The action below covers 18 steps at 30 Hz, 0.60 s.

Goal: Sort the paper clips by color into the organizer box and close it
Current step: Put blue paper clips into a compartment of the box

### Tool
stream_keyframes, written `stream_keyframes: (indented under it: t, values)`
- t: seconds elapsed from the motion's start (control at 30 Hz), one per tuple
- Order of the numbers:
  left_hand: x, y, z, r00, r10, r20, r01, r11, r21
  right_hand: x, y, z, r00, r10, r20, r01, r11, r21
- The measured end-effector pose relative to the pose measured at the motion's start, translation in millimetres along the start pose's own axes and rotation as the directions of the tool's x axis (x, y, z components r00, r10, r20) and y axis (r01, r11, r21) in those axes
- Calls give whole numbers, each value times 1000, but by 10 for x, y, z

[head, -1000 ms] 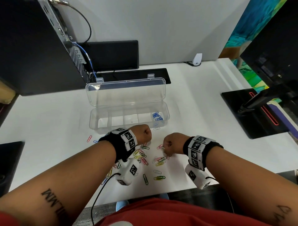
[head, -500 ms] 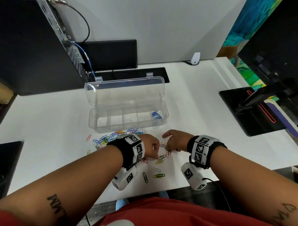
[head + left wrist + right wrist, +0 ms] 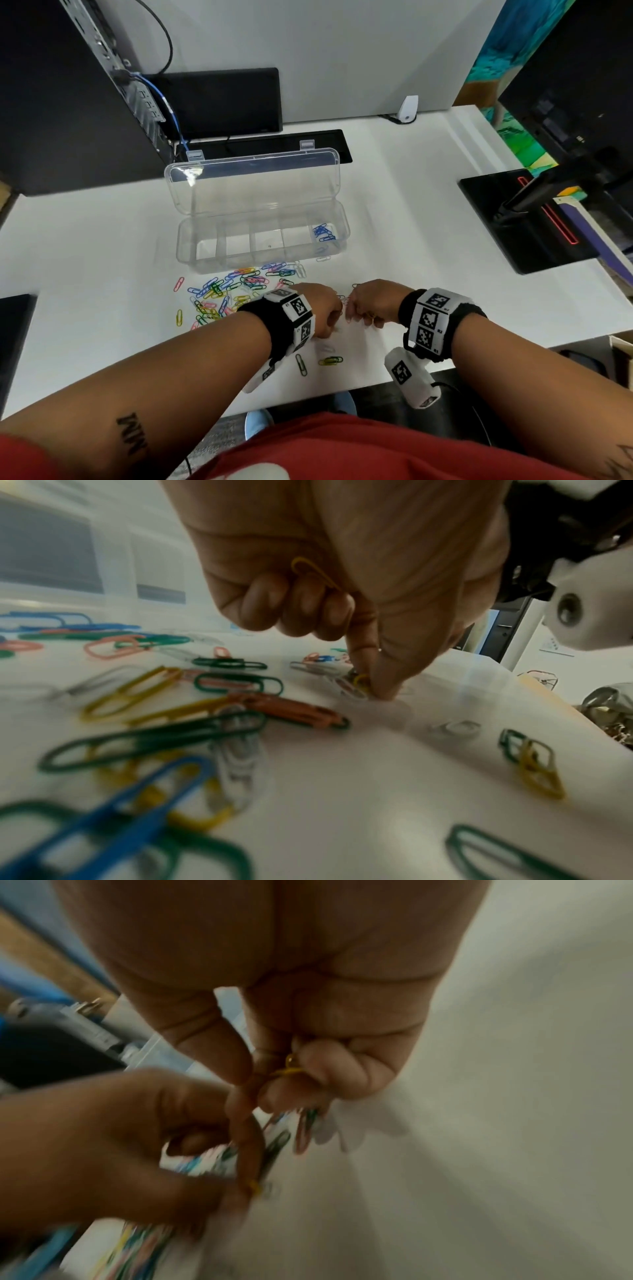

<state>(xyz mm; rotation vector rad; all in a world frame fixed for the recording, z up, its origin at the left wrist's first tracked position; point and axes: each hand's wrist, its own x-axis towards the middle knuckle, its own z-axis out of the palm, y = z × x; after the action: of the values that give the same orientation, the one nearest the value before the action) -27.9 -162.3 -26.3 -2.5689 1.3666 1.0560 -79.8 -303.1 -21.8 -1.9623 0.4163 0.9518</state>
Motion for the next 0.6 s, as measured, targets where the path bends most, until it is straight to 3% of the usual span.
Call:
stream_keyframes:
  t: [0.1, 0.2, 0.4, 0.6]
  values:
    - [-24, -51, -8, 999, -13, -43, 10, 998, -63, -37, -5, 87, 996, -69, 54, 80, 967, -244]
    - [-75, -155, -15, 995, -67, -75, 53, 982, -180, -67, -58, 193, 976, -172, 134, 214, 868, -448]
    - [-179, -371, 33, 978, -153, -143, 112, 959, -259, -49, -134, 409, 951, -172, 258, 304, 683, -664]
    - [-278, -471, 76, 955, -217, -201, 143, 933, -330, 56, -119, 523, 936, -239, 260, 351, 546, -761]
